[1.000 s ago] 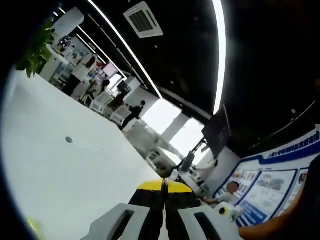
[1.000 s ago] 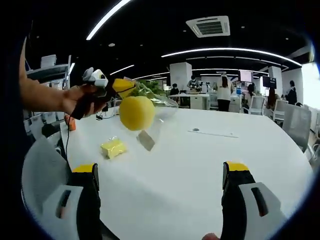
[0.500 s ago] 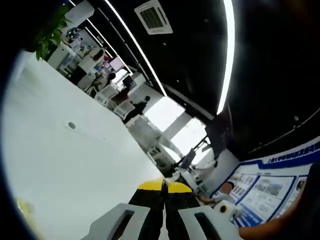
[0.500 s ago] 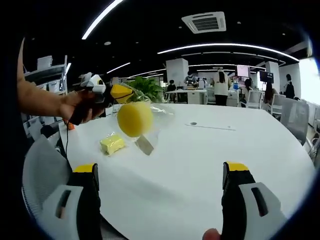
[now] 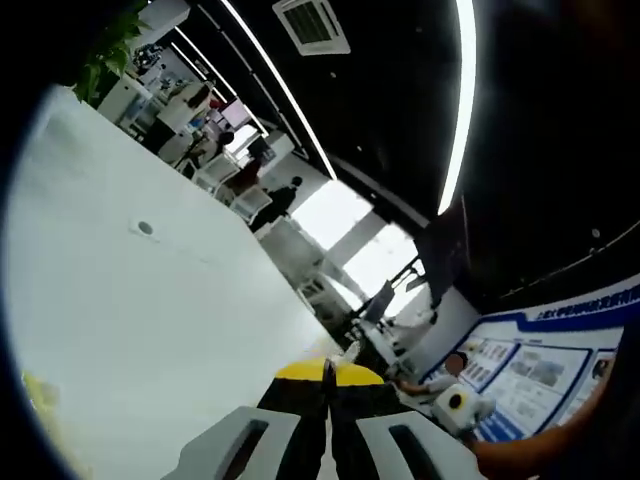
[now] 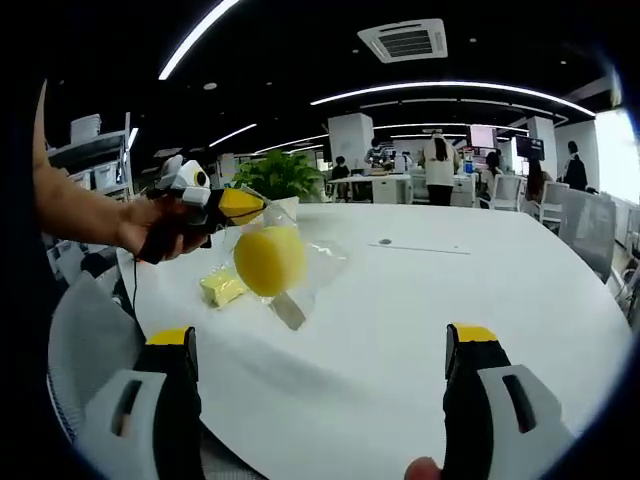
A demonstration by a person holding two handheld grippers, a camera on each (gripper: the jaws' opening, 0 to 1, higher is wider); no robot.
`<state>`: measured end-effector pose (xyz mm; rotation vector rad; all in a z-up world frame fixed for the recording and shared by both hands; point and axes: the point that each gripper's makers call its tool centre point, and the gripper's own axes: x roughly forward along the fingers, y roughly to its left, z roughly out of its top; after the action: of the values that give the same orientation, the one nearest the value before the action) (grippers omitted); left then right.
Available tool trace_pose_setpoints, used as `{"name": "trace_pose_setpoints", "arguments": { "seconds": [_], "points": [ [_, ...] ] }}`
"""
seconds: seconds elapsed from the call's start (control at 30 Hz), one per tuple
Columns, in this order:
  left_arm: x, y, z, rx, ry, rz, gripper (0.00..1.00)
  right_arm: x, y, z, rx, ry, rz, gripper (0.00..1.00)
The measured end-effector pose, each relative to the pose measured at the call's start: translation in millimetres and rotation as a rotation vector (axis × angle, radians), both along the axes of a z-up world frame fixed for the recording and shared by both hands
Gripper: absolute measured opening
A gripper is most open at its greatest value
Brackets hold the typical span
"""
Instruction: Compare the silicone blocks by pressing each to a similar depth, holding the contact briefly, and releasing to observe deformation and rebound differences across the visible hardness samples.
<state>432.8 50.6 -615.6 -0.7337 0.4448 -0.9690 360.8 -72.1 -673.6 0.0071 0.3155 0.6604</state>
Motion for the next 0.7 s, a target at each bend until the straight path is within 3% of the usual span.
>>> {"name": "trace_pose_setpoints", "arguments": {
  "seconds": [0.4, 0.7],
  "points": [
    [1.7, 8, -37.9, 0.033, 0.067, 0.005, 0.00, 0, 1, -1.4, 0.011, 0.008, -0.009, 0.96],
    [13.8, 23, -53.7, 0.036, 0.101, 0.059, 0.00, -4, 4, -7.4, 0.018, 0.030, -0.015, 0.96]
  ]
}}
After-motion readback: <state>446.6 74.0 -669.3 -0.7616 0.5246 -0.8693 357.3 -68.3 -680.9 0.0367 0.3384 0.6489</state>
